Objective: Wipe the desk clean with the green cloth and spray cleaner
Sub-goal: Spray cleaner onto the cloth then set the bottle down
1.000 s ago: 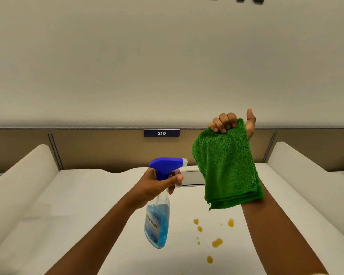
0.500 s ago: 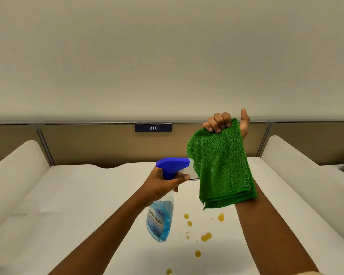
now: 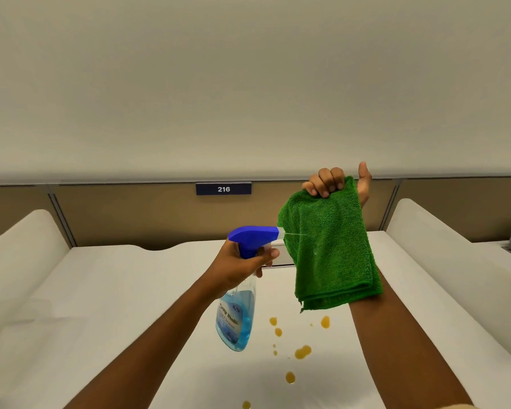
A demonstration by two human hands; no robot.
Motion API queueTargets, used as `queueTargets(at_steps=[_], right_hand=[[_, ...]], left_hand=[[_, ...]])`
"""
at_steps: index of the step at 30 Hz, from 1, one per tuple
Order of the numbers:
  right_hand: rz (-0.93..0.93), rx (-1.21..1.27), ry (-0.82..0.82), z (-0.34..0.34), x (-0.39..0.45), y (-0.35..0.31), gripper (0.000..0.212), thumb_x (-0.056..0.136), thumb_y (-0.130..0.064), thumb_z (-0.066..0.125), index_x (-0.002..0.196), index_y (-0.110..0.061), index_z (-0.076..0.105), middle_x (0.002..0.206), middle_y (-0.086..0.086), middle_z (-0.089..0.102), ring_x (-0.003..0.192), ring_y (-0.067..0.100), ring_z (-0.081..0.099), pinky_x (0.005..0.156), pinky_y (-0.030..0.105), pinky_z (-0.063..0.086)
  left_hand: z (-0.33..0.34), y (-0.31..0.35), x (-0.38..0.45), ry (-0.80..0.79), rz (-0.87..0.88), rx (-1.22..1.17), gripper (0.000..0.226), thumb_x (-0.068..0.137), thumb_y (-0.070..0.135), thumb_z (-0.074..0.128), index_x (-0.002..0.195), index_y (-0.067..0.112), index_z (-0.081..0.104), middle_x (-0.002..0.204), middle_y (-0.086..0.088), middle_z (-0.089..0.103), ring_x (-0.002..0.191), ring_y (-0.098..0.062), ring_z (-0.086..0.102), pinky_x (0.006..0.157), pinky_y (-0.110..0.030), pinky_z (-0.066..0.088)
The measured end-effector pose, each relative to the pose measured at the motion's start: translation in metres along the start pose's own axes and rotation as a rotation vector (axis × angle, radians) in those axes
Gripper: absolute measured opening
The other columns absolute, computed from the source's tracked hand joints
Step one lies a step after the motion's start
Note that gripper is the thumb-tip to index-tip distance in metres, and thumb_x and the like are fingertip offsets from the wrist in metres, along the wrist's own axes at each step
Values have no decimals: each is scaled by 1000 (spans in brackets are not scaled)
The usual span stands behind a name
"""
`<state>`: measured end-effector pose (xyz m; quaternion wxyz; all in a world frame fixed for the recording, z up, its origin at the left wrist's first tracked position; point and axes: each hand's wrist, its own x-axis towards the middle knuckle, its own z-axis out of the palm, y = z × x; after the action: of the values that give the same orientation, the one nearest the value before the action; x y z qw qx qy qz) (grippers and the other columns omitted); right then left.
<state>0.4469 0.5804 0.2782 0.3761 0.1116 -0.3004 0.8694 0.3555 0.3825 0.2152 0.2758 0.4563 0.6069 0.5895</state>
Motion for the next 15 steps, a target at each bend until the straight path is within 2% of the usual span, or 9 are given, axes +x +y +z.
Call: queueTargets(at_steps=[8, 15], right_hand=[[-14, 5, -35, -10, -2, -11, 61, 85, -61, 33, 44, -16, 43, 44, -2, 36, 41, 14, 35, 53, 25, 30], [-51, -17, 19, -10, -4, -22, 60, 83, -60, 33, 42, -17, 40, 44, -3, 33, 40, 13, 32, 53, 25, 28]], left_hand=[[8, -7, 11, -10, -13, 1, 8, 86, 16, 70, 87, 17, 62, 65, 1, 63, 55, -5, 60, 60, -18, 53], [11, -7, 12, -83, 22, -36, 13, 86, 6, 68, 93, 16, 64, 77, -1, 69, 63, -4, 66, 58, -19, 55]])
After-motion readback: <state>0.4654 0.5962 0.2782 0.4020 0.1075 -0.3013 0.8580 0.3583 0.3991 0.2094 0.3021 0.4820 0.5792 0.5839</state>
